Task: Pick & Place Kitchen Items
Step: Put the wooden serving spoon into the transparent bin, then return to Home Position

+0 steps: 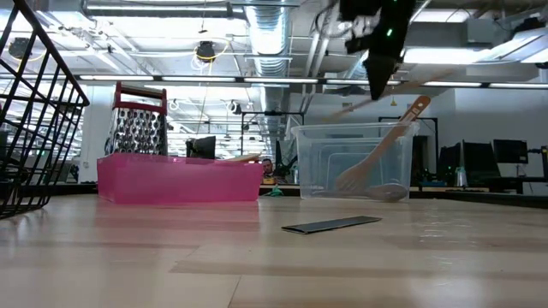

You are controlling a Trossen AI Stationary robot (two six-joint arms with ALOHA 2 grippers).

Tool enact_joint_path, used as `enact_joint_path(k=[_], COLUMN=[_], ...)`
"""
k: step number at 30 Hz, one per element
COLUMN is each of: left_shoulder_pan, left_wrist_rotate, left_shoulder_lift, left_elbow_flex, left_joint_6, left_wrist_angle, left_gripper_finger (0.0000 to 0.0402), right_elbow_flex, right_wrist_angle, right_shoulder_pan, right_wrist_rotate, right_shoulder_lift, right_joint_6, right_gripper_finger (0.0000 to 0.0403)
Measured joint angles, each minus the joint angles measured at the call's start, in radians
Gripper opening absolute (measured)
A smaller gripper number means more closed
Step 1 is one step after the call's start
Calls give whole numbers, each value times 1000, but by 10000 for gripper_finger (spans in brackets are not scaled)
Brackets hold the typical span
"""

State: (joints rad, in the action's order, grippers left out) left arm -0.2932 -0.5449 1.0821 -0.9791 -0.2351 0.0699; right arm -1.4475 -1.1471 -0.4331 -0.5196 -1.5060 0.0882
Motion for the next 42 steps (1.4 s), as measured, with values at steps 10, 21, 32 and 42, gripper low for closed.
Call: enact_joint_path(k=[10,21,32,42], left_shoulder_pan=[0,0,0,38], left_wrist_rotate=[-58,-58,-58,-51], left_shoulder_lift=[0,0,0,-185], left_elbow_flex=[0,0,0,-32], left_joint_6=[4,3,3,-34], left_wrist_angle=[4,8,14,19], left_gripper_finger=[209,209,209,195], right_elbow_flex=[-2,-58,-79,-483], right_wrist_angle=[37,27,29,-115], right_shoulder_pan=[-81,-81,-98,-84], right_wrist_rotate=[54,215,308,514], right_shoulder_lift=[-186,-235,-235,-138], right_joint_6=[152,226,225,207], right_gripper_finger=[98,104,168,234])
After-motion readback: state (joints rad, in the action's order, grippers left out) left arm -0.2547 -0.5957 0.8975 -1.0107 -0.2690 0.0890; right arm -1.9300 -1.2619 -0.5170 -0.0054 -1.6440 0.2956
